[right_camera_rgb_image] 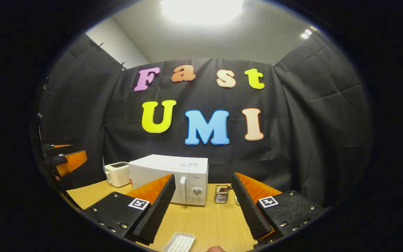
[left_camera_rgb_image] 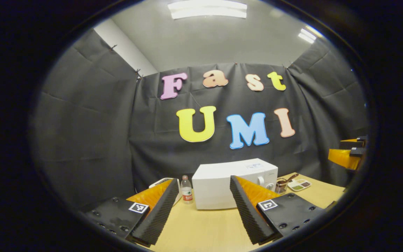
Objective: Open the microwave oven with the left hand, put the food in, and close the microwave oven.
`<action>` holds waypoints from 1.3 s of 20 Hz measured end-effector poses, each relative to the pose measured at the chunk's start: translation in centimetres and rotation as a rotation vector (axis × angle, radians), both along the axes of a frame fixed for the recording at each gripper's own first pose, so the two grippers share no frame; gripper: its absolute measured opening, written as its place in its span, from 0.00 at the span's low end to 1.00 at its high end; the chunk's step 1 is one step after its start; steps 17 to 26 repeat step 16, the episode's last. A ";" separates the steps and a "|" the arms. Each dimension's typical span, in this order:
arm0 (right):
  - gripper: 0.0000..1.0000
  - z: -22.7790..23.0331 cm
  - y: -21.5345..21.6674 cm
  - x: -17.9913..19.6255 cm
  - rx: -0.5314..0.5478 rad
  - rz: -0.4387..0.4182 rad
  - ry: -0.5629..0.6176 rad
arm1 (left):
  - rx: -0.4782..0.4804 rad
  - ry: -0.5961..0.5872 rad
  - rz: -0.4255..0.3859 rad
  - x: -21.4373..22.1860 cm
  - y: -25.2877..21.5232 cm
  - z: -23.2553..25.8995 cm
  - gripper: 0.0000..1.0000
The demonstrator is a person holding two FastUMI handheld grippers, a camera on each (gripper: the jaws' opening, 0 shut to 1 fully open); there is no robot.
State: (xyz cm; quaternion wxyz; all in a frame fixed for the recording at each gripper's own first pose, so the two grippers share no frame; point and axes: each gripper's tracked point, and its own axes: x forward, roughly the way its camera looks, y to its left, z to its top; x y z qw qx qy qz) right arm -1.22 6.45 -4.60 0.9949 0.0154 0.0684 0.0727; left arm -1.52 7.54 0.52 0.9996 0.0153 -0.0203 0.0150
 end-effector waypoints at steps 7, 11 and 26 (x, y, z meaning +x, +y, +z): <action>0.97 0.9 0.8 0.3 0.010 -0.009 -0.027 | -0.006 -0.004 0.033 -0.5 2.1 -0.3 0.97; 0.97 0.9 1.0 0.5 0.019 -0.013 -0.021 | 0.011 -0.006 0.040 -0.7 2.9 -0.3 0.94; 0.97 1.3 1.3 0.3 0.027 -0.017 -0.030 | 0.016 -0.013 0.038 -0.8 3.5 -0.1 1.00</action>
